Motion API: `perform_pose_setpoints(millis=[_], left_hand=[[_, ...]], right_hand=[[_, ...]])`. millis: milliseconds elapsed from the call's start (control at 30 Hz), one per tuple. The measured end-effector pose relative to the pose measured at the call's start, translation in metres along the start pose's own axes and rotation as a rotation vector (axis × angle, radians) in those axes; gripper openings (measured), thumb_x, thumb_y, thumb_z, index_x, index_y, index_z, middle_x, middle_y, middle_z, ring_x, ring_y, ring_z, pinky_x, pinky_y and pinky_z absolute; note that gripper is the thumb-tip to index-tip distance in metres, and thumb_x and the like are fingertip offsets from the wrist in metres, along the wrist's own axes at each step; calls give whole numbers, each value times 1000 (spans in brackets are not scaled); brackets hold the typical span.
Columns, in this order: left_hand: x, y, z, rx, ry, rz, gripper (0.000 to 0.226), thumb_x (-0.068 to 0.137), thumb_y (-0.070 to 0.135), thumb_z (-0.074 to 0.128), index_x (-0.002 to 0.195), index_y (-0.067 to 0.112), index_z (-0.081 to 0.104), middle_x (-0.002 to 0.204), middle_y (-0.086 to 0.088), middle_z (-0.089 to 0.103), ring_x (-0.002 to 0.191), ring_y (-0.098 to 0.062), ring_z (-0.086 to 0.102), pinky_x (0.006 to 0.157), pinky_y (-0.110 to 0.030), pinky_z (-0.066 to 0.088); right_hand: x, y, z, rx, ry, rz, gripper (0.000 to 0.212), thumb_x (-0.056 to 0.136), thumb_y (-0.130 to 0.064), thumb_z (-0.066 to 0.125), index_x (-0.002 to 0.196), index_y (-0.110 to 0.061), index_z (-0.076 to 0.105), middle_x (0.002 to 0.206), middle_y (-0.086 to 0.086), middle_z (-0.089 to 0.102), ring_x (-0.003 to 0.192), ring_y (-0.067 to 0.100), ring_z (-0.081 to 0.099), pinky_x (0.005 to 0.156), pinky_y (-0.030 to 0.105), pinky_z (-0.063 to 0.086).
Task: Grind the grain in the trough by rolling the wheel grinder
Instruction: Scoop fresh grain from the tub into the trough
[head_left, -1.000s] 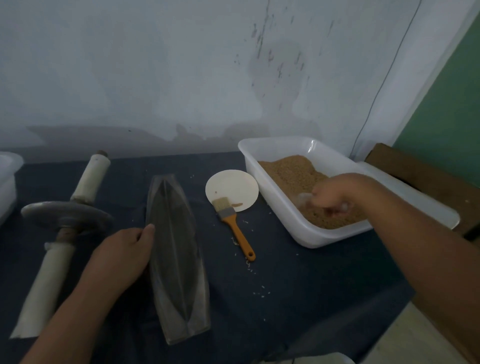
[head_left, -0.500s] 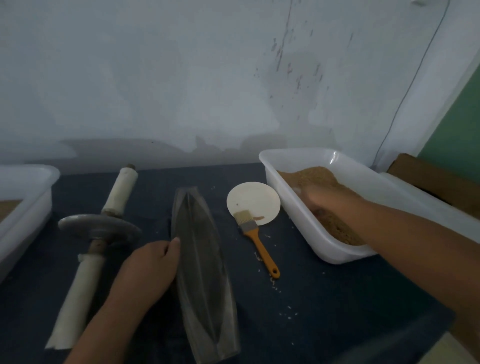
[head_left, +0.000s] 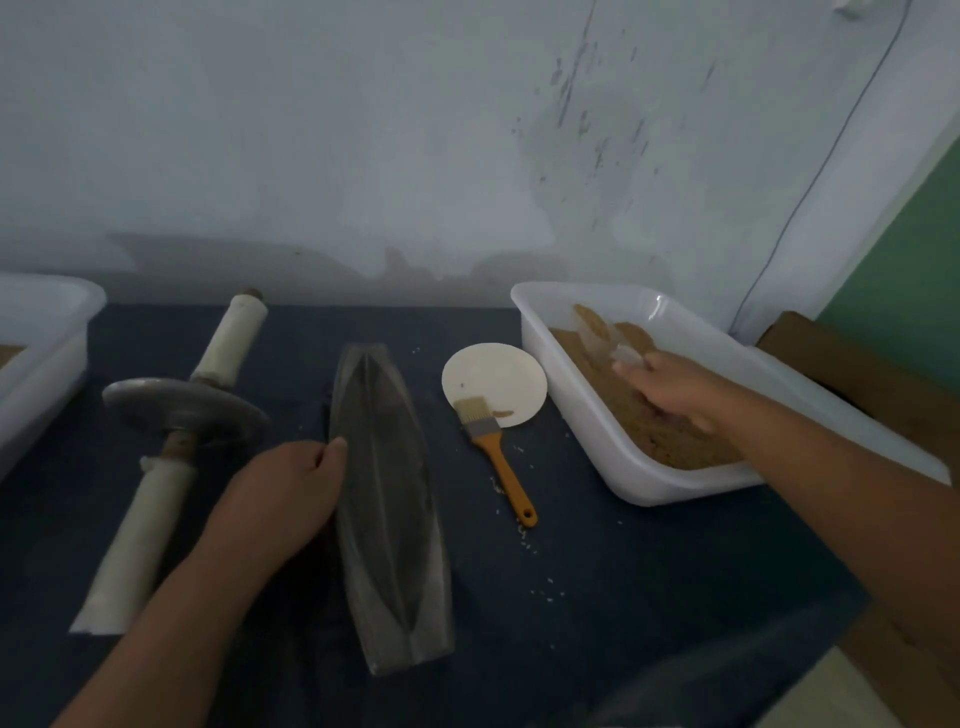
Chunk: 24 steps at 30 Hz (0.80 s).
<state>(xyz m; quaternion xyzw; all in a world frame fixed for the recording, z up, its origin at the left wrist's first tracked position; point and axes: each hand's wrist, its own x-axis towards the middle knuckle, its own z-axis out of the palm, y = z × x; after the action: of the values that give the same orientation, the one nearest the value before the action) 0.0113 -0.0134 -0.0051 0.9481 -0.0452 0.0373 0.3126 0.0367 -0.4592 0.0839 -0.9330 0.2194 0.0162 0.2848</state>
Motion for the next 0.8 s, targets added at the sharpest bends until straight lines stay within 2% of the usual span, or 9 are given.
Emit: perform_pose_setpoints(millis=[167, 333, 433, 500, 567, 633, 700, 800], left_hand=[[-4, 4, -4, -14, 8, -1, 60, 107, 52, 39, 72, 13, 67, 87, -13, 73, 87, -32, 68, 84, -41, 53], [-9, 9, -9, -50, 17, -42, 60, 108, 51, 38, 76, 11, 69, 91, -13, 73, 92, -32, 69, 85, -39, 51], [-8, 11, -10, -30, 13, -28, 58, 110, 46, 38, 85, 5, 71, 104, -20, 74, 102, -36, 68, 92, -40, 51], [-7, 12, -10, -44, 13, -21, 58, 110, 45, 38, 87, 4, 71, 105, -20, 74, 102, -37, 68, 92, -41, 52], [-7, 11, -8, -46, 20, -16, 56, 110, 45, 39, 86, 5, 70, 105, -19, 74, 102, -36, 68, 90, -40, 51], [-7, 9, -7, -45, 29, -12, 54, 109, 45, 39, 79, 8, 66, 102, -18, 74, 98, -36, 67, 85, -38, 49], [-5, 8, -4, -58, 26, -14, 56, 109, 45, 40, 70, 10, 60, 92, -14, 73, 90, -33, 67, 79, -37, 48], [-5, 6, -2, -102, 16, -38, 57, 108, 45, 41, 64, 15, 61, 69, -3, 64, 67, -19, 62, 62, -32, 38]], right_hand=[[-34, 5, -17, -43, -2, -91, 40, 105, -58, 54, 102, -19, 65, 79, 7, 65, 67, 22, 59, 63, 37, 51], [-73, -19, -33, -20, -112, -227, 44, 100, -63, 58, 91, -20, 62, 60, -9, 56, 50, 10, 50, 51, 30, 45], [-97, -46, -26, 12, -226, -306, 48, 97, -66, 60, 90, -19, 65, 63, -7, 55, 52, 11, 47, 51, 27, 43], [-109, -64, -13, 45, -308, -338, 34, 100, -57, 62, 92, -25, 70, 68, -5, 57, 53, 12, 48, 50, 28, 43], [-118, -83, 6, 21, -354, -366, 26, 102, -55, 63, 96, -32, 73, 70, -5, 61, 54, 12, 51, 51, 28, 45], [-122, -103, 24, -53, -369, -398, 28, 101, -57, 61, 100, -31, 72, 69, -7, 62, 54, 10, 54, 51, 26, 46], [-123, -121, 38, -139, -360, -414, 31, 101, -58, 60, 100, -29, 71, 71, -5, 65, 52, 8, 55, 50, 25, 47], [-124, -147, 49, -322, -322, -435, 29, 102, -54, 60, 105, -27, 70, 84, 8, 72, 54, 9, 58, 49, 24, 48]])
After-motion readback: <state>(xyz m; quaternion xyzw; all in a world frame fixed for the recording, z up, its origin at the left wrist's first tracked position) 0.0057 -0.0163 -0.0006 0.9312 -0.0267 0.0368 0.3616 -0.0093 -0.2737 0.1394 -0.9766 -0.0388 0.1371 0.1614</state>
